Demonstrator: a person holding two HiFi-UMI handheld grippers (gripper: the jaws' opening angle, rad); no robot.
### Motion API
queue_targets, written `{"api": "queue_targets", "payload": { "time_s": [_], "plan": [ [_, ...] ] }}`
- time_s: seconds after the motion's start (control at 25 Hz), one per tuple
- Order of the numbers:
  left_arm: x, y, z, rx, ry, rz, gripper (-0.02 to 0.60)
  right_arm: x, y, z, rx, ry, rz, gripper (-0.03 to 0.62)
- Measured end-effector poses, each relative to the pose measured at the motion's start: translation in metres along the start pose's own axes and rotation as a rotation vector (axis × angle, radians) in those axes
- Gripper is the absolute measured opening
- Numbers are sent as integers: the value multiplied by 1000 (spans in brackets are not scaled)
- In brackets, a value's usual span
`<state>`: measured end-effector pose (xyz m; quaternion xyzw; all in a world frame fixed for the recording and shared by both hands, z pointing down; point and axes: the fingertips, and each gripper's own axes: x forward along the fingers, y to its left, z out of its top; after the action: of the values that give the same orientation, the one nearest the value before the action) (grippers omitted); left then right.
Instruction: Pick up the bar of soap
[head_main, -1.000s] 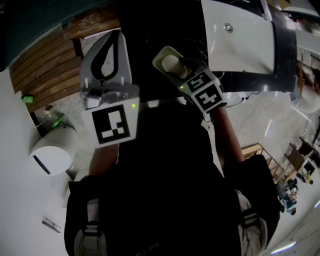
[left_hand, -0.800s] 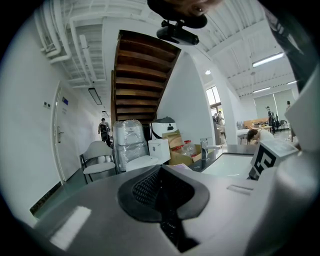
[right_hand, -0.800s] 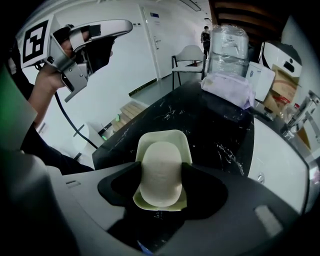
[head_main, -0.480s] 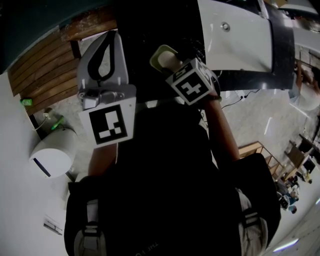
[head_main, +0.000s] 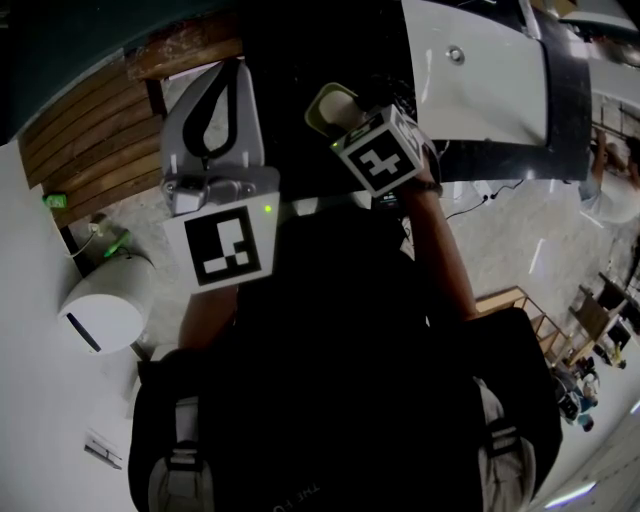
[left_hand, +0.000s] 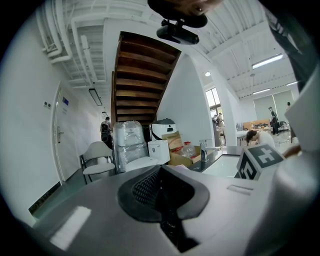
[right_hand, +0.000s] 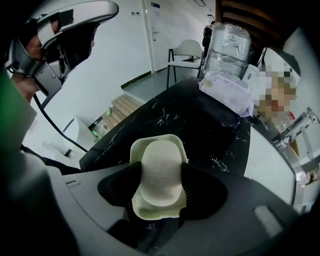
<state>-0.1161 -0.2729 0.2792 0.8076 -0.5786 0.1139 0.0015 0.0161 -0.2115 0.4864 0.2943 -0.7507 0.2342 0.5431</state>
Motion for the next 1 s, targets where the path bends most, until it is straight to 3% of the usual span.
{"api": "queue_targets", "payload": {
  "time_s": [0.24, 0.44, 0.56, 0.76, 1.0],
  "plan": [
    [-10, 5, 3, 0, -10, 11, 0, -6, 0, 8, 49, -148, 11, 270],
    [-13, 12, 2, 7, -5, 23, 0, -9, -2, 4, 84, -179, 13, 270],
    [-12, 12, 2, 8, -8, 22, 0, -7, -2, 0, 72, -125, -6, 273],
    [-13, 9, 5, -2, -17, 18, 0, -2, -2, -6, -56, 32, -95, 276],
    [-11, 14, 2, 1, -8, 18, 0, -1, 0, -4, -76, 77, -116, 278]
  ]
}}
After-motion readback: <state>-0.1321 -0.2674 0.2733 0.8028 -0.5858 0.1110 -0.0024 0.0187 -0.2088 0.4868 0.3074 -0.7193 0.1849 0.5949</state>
